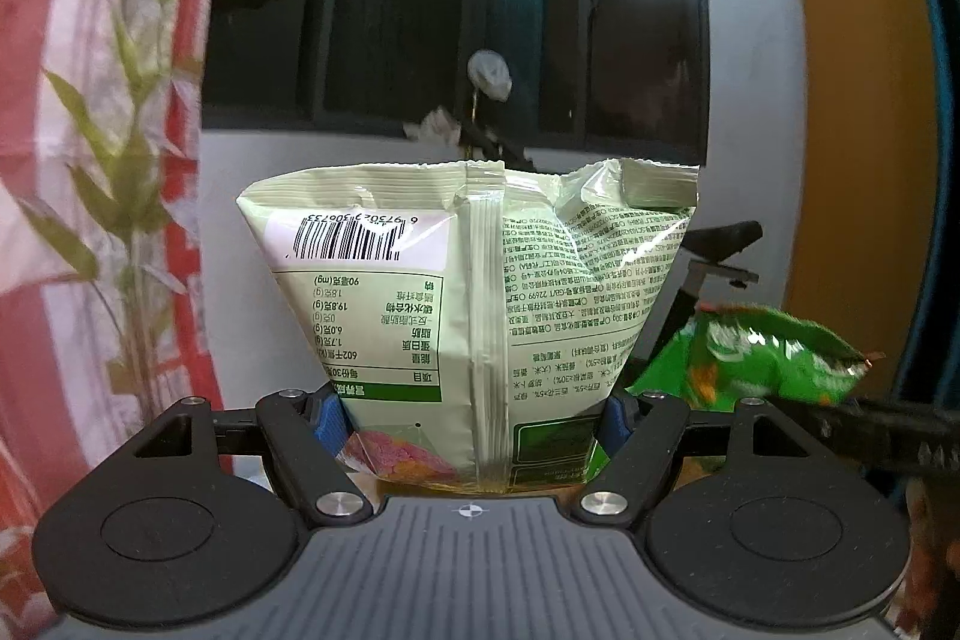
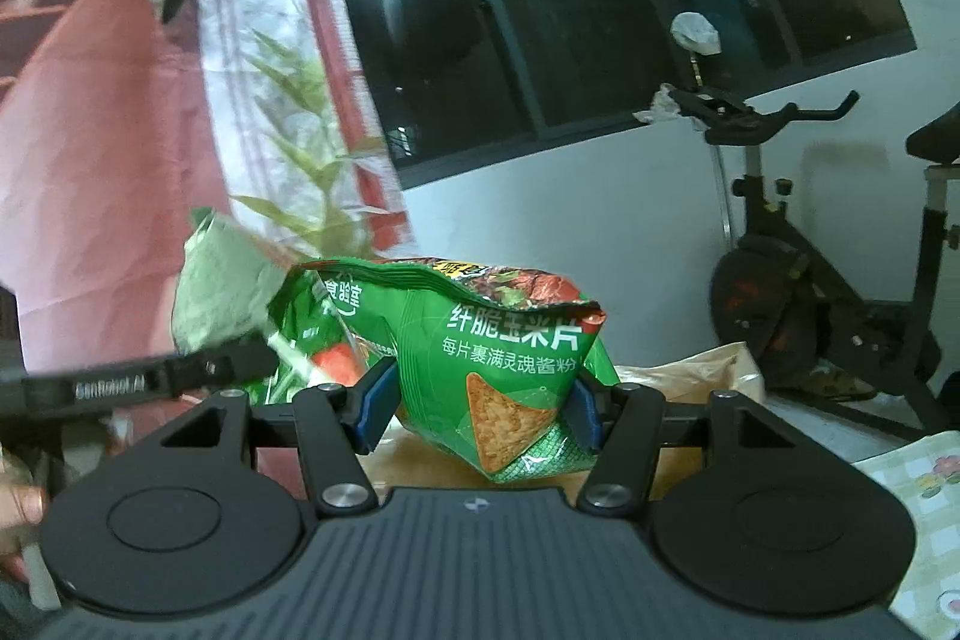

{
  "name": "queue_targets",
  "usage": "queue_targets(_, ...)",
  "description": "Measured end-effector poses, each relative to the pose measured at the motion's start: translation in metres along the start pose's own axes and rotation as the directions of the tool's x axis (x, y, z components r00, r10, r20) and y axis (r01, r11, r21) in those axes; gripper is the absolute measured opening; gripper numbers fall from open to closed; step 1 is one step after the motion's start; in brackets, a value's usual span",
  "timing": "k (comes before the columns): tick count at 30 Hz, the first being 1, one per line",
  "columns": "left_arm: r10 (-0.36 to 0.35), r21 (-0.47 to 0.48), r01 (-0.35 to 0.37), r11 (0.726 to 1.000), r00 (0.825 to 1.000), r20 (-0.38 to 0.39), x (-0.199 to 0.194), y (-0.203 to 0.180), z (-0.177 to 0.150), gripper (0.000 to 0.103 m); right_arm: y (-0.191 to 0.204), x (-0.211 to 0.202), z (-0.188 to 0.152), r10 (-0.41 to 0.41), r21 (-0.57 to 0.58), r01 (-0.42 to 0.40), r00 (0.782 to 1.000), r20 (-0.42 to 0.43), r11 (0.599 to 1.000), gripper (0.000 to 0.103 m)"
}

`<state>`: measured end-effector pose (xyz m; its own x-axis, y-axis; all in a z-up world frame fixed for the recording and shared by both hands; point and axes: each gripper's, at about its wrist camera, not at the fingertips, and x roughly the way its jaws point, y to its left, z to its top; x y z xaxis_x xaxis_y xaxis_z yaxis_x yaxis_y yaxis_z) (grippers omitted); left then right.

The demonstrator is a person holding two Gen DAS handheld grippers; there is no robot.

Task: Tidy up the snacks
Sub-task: 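Lift both held bags and carry them over the box, then open both tools to drop the green bags into the box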

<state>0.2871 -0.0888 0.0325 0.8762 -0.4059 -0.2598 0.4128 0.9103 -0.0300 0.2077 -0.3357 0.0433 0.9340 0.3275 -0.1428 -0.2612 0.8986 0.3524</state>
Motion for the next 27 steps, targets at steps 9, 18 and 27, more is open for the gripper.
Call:
queue_targets(9,-0.013,-0.028,0.01,1.0,0.994,-0.111,0.075,0.001,-0.003,0.078,-0.024,0.017,-0.01,-0.068,-0.004,0.068,0.997,-0.03,0.998,0.059)
queue_targets(18,-0.049,-0.036,0.043,0.998,0.983,-0.177,0.108,0.018,-0.01,0.089,-0.034,0.032,-0.02,-0.08,0.011,0.081,0.994,-0.073,0.997,0.059)
queue_targets(27,-0.072,-0.028,0.068,0.997,0.984,-0.163,0.102,0.02,-0.01,0.089,-0.042,0.045,-0.026,-0.093,0.036,0.097,0.99,-0.11,0.995,0.059)
